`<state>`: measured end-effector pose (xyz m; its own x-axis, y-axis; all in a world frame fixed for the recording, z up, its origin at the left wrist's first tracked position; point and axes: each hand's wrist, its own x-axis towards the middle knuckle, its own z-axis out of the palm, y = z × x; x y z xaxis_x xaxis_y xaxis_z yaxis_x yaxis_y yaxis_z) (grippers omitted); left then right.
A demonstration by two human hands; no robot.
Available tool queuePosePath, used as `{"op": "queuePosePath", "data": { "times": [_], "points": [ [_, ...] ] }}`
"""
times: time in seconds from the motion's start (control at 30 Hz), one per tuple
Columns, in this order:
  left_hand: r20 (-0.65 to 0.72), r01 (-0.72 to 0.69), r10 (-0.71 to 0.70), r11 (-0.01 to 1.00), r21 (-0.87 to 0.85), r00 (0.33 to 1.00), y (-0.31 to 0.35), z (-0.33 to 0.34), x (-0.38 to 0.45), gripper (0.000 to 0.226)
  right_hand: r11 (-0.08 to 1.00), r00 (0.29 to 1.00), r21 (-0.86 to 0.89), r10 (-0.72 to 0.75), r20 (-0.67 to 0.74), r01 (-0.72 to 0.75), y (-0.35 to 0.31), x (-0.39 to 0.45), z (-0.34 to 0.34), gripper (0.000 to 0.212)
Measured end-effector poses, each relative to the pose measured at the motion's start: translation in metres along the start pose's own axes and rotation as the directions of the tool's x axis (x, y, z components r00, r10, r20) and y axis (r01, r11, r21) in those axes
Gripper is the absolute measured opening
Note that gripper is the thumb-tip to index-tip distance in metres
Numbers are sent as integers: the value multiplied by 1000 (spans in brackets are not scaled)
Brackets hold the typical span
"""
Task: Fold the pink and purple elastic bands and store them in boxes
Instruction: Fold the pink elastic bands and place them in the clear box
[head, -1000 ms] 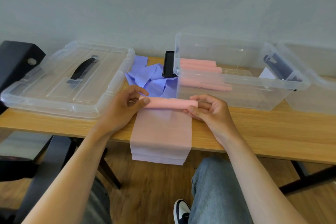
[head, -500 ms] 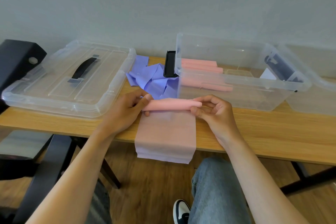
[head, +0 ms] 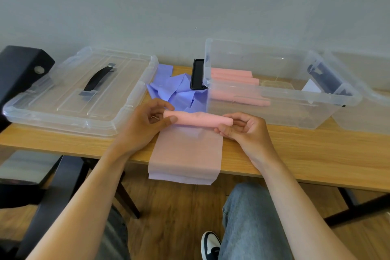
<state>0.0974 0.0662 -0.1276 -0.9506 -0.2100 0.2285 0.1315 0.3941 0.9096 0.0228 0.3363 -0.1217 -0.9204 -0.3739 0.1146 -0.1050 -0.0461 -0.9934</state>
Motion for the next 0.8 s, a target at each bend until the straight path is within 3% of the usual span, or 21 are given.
{"op": "queuePosePath", "data": {
  "times": [0.2, 0.4, 0.57, 0.8],
  "points": [
    [70, -55, 42, 981, 189, 997, 1, 5, 0, 13, 997, 998, -49, -56, -34, 54, -2, -2, -1, 30],
    [26, 6, -7, 999, 41, 1000, 3, 1, -2, 16, 1000, 1000, -5, 9, 17, -9, -3, -4, 3, 32],
    [21, -27, 26, 998, 55, 999, 6, 1, -2, 20, 999, 998, 27, 41, 37, -42, -3, -3, 2, 35],
    [51, -6, 4, 999, 40, 999, 8, -4, -5, 30, 975, 994, -197, -105, -4, 102, 0, -1, 2, 31]
  ]
}}
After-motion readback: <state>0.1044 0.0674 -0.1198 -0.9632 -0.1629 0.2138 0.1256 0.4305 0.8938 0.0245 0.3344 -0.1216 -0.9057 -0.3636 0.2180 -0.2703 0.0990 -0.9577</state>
